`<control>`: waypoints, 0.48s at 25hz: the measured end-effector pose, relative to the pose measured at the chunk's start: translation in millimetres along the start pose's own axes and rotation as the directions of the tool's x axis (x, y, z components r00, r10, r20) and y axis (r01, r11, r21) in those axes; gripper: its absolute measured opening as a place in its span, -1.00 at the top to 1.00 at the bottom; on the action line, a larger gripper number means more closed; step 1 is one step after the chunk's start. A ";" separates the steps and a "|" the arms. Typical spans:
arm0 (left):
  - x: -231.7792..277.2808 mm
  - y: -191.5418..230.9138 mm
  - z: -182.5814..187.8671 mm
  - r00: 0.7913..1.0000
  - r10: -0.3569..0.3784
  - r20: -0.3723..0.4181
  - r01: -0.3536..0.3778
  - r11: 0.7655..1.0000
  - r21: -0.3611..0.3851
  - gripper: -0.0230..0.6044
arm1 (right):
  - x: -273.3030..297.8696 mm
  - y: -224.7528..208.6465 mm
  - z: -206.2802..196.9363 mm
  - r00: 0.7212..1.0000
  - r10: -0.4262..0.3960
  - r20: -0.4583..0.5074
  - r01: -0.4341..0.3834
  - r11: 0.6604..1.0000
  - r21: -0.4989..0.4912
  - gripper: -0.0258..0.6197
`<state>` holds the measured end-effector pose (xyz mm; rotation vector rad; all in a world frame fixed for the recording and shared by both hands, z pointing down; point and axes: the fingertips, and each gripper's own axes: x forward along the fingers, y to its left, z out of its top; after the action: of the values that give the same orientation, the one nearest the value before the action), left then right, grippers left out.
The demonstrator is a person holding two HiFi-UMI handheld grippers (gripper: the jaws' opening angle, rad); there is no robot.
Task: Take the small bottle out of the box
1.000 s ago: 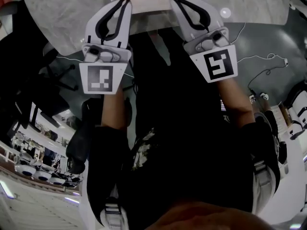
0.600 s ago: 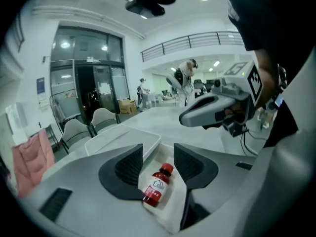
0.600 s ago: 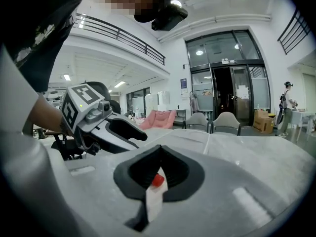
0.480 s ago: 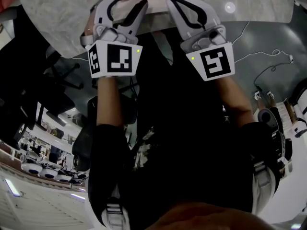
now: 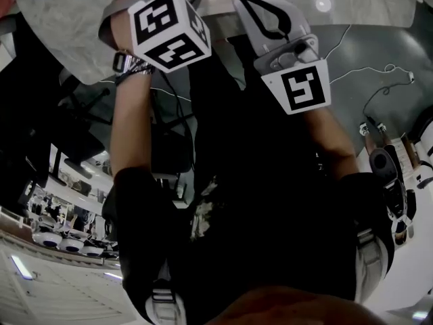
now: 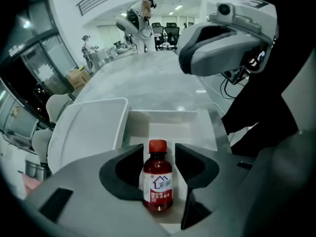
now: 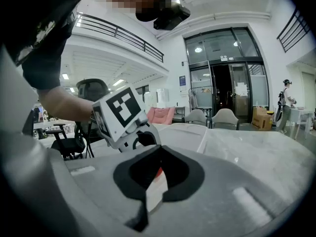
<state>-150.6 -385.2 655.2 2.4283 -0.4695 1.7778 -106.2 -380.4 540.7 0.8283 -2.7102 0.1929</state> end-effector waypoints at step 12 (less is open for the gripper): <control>39.2 -6.2 -2.2 0.984 -0.097 -0.150 0.104 0.994 0.035 0.37 | -16.4 -16.5 2.3 0.999 -0.042 0.012 0.042 0.999 0.028 0.93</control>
<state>-140.1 -386.2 693.4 2.2796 -0.2921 1.9255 -84.5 -386.0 533.9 0.8960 -2.7045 0.2170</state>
